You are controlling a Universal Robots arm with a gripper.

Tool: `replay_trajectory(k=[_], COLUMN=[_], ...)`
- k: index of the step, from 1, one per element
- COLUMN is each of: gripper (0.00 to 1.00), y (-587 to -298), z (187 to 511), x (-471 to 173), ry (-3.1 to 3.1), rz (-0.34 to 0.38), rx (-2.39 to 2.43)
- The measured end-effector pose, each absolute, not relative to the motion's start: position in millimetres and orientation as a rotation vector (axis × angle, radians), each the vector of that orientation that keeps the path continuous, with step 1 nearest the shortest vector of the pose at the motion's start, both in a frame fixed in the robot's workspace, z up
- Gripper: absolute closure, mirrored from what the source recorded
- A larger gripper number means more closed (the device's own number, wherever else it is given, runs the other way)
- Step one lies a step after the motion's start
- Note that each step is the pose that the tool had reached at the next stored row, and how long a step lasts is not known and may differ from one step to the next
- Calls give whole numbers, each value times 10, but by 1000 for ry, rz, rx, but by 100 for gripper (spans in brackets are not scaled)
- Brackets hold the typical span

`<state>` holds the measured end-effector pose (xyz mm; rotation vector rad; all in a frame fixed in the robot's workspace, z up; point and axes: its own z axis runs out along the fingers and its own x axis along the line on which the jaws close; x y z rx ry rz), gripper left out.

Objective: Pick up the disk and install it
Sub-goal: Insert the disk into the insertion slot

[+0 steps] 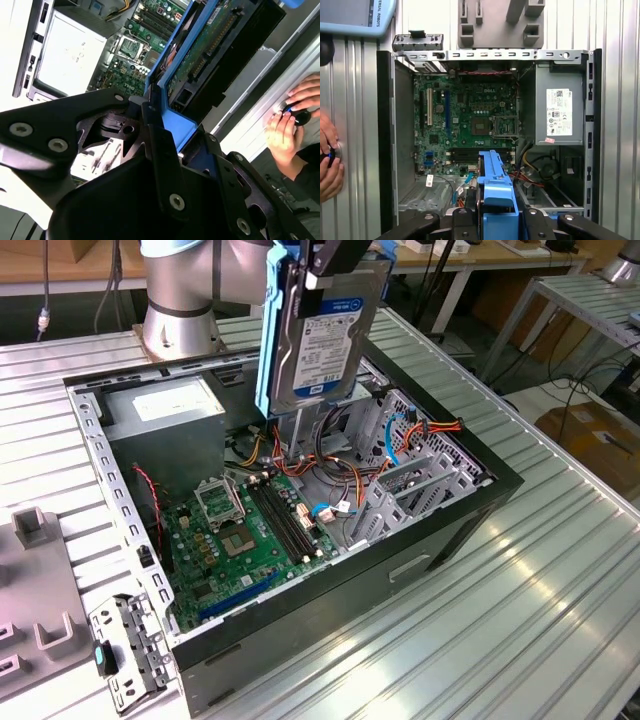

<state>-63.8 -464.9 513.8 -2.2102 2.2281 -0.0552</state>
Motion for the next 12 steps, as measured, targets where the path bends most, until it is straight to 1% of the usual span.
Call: replay_trajectory(k=[7,12], gripper=[63,63], y=[-4794,-4843], z=[5137,5137], x=[-638,-638], ry=[2228,2228], rz=[-55,-55], rx=[-2210,-2210])
